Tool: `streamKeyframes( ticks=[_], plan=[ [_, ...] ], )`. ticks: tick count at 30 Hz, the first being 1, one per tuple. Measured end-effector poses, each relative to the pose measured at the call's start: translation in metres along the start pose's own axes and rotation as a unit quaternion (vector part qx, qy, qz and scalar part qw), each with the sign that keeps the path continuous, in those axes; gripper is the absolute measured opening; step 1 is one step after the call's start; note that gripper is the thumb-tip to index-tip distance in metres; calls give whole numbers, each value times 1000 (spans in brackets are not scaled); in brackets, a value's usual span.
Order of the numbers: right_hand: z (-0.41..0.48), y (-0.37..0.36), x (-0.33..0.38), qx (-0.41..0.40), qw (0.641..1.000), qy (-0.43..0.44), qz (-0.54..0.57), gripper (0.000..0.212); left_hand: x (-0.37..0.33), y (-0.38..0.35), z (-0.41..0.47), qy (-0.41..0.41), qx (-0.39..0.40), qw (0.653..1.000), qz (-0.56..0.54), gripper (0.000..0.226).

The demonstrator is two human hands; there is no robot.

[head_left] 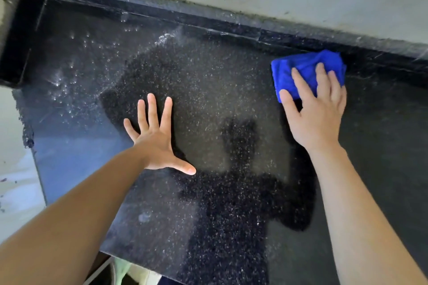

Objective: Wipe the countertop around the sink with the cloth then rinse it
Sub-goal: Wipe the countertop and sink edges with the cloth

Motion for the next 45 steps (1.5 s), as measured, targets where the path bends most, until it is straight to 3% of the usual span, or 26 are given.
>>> streamKeyframes(
  ticks=[3, 5, 11, 17, 23, 31, 37, 45],
  plan=[
    [2, -7, 27, 2, 996, -83, 14, 55, 1, 0, 0, -4, -1, 1000, 0, 175],
    [3, -13, 54, 4, 996, -91, 9, 55, 1, 0, 0, -6, 0, 1000, -1, 175],
    [-26, -29, 105, 29, 999, 35, -2, 52, 1, -1, -2, -6, -4, 1000, -1, 176],
    [-90, -16, 45, 42, 989, 134, -47, 52, 1, -1, -2, -6, -7, 1000, 5, 176],
    [-73, 0, -6, 92, 994, 11, -66, 58, 4, -1, -2, -26, -1, 1000, 8, 175],
    [15, -19, 103, 108, 984, -139, -2, 58, 9, -3, 2, -39, -6, 999, 12, 175],
    [-36, -18, 95, 99, 994, 19, -32, 53, 13, -6, 6, -41, -22, 999, 24, 176],
    [-80, -23, 91, 107, 993, -31, -30, 51, 16, -6, 8, -58, -43, 997, 22, 176]
  ],
)
Point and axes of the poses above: each hand's wrist, its own z-axis towards the middle knuckle, its own y-axis out of the back of the hand, x = y × z, the point moved 4 cm from there along z, towards the middle knuckle, and after that the axes turned 9 degrees about -y, right-handed, at the moved point
